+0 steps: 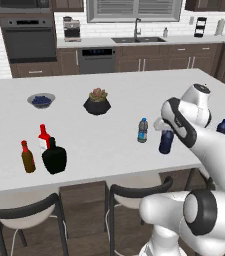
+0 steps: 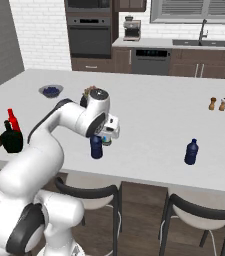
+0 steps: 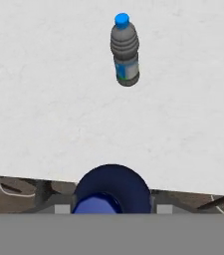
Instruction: Move the plastic bottles in the middle to the plastics group, and the glass bottles in the middle to the glass group.
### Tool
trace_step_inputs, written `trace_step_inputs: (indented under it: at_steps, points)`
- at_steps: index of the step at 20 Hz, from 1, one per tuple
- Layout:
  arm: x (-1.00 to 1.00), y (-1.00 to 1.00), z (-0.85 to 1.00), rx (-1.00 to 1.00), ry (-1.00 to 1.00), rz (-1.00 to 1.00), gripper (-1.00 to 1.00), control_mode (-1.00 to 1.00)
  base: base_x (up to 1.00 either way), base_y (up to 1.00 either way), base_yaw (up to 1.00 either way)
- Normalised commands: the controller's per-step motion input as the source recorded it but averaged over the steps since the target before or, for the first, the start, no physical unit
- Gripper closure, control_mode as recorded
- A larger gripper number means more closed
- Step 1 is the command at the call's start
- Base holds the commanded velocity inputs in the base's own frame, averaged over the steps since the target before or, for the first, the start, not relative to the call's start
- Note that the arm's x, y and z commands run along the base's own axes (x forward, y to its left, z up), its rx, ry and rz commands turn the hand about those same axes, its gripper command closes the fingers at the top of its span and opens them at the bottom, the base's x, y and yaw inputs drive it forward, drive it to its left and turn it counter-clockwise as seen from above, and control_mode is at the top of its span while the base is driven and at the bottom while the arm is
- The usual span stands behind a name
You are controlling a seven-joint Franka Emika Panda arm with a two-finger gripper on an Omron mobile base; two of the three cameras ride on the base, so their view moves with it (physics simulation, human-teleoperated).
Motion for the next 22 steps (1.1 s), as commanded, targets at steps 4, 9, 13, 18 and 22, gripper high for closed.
trace_step_inputs:
  at_steps: [4, 9, 13, 18, 22]
  points:
    - [-0.05, -0.82, 0.05, -0.11, 0.07, 0.0, 1.0, -1.0, 0.0, 0.0, 0.0]
    - [0.0, -0.83, 0.18, -0.06, 0.03, 0.0, 1.0, -1.0, 0.0, 0.0, 0.0]
    - [0.05, -0.81, 0.21, -0.04, 0.01, 0.0, 1.0, -1.0, 0.0, 0.0, 0.0]
    - [0.1, -0.81, 0.1, -0.1, 0.02, 0.0, 1.0, -1.0, 0.0, 0.0, 0.0]
    - [0.2, -0.64, 0.03, -0.14, 0.0, 0.0, 1.0, -1.0, 0.0, 0.0, 0.0]
